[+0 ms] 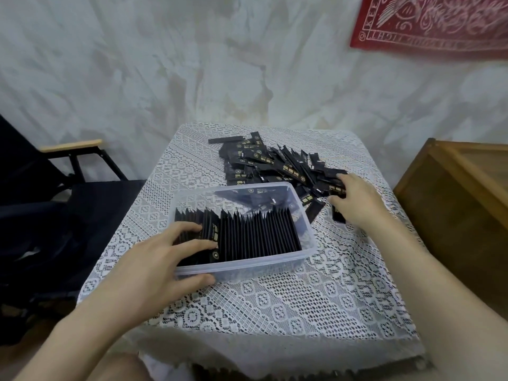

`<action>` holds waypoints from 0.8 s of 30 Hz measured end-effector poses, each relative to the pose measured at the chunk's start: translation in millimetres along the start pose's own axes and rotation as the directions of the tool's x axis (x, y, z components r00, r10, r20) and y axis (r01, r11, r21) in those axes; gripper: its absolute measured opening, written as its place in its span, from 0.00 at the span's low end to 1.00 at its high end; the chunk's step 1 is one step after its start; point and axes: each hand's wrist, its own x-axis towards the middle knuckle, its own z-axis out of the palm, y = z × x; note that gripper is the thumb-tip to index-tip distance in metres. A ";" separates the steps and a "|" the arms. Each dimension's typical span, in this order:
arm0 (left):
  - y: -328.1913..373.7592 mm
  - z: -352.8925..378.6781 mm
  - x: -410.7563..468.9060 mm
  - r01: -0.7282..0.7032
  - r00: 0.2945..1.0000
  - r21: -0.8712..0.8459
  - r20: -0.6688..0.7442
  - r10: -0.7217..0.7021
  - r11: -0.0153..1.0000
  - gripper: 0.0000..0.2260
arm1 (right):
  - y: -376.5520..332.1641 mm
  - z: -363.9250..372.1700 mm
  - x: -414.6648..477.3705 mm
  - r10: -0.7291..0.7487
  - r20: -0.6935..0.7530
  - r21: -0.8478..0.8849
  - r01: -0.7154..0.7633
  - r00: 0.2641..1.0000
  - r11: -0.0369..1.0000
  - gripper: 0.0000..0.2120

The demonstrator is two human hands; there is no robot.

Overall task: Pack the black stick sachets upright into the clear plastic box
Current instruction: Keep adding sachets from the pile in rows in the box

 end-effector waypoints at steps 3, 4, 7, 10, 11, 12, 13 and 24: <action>0.3 -0.8 -0.2 0.001 1.000 -0.010 0.010 0.000 1.000 0.31 | 8.1 4.1 9.2 0.012 0.047 -0.032 -0.010 0.999 0.999 0.33; 1.0 -1.6 -0.2 0.002 1.000 -0.014 0.013 -0.002 1.000 0.31 | 9.0 2.8 10.5 0.005 0.064 -0.026 -0.003 0.998 1.000 0.32; 2.8 -3.5 -0.5 0.020 0.999 -0.028 0.034 -0.019 0.999 0.29 | 8.9 -1.7 10.6 -0.007 0.076 -0.027 0.010 0.997 1.000 0.31; 3.3 -5.3 -0.1 0.030 0.998 -0.034 0.047 -0.029 0.999 0.30 | 6.7 -0.5 5.8 -0.027 0.057 -0.048 0.029 0.998 0.998 0.27; 3.4 -6.2 0.3 0.032 0.998 -0.035 0.052 -0.031 0.999 0.31 | 5.2 -0.3 2.5 -0.028 0.044 -0.035 0.030 0.999 0.999 0.25; 2.8 -7.0 0.9 0.038 0.997 -0.037 0.061 -0.035 0.999 0.32 | 4.7 0.1 0.1 -0.029 0.028 -0.018 0.030 0.999 0.999 0.23; 2.0 -7.9 1.6 0.044 0.996 -0.040 0.074 -0.041 0.998 0.32 | 3.8 0.2 -2.8 -0.034 0.012 -0.010 0.034 0.999 0.999 0.22; 4.9 -16.0 17.5 0.095 0.982 -0.060 0.167 -0.084 0.994 0.27 | -10.4 3.8 -17.6 -0.146 -0.211 0.056 0.162 0.966 0.985 0.09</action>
